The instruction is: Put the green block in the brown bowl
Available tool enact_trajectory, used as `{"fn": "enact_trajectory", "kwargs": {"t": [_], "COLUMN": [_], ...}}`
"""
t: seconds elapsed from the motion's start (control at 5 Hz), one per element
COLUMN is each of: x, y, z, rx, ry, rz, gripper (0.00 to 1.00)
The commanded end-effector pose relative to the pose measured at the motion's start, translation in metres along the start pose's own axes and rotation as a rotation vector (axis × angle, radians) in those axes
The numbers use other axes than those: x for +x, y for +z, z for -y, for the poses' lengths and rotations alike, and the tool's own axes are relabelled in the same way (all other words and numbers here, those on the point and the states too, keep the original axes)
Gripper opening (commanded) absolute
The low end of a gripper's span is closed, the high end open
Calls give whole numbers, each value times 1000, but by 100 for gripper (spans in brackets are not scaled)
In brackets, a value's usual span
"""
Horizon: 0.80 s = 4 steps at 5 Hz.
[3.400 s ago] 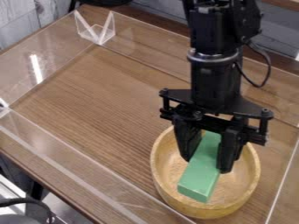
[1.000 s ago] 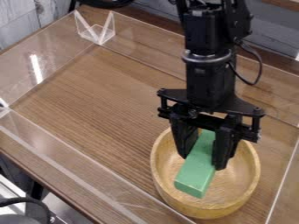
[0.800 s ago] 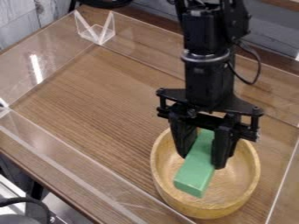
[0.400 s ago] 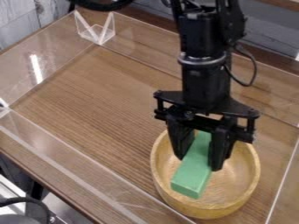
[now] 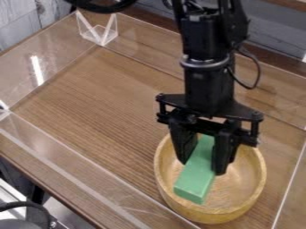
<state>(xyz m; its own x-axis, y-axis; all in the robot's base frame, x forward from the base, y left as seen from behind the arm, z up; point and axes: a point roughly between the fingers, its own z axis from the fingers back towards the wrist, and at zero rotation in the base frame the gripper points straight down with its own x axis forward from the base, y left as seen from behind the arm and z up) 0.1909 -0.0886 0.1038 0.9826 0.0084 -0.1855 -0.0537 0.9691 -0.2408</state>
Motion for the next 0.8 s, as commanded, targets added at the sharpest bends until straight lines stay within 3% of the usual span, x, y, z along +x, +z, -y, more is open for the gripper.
{"fn": "enact_trajectory", "kwargs": {"t": [0.0,0.6], "x": [2,0], "y": [6,6], "z": [0,-2], "rx": [-13,-18], "ry": [1,5], "rz": [30,28], "gripper": [0,0]}}
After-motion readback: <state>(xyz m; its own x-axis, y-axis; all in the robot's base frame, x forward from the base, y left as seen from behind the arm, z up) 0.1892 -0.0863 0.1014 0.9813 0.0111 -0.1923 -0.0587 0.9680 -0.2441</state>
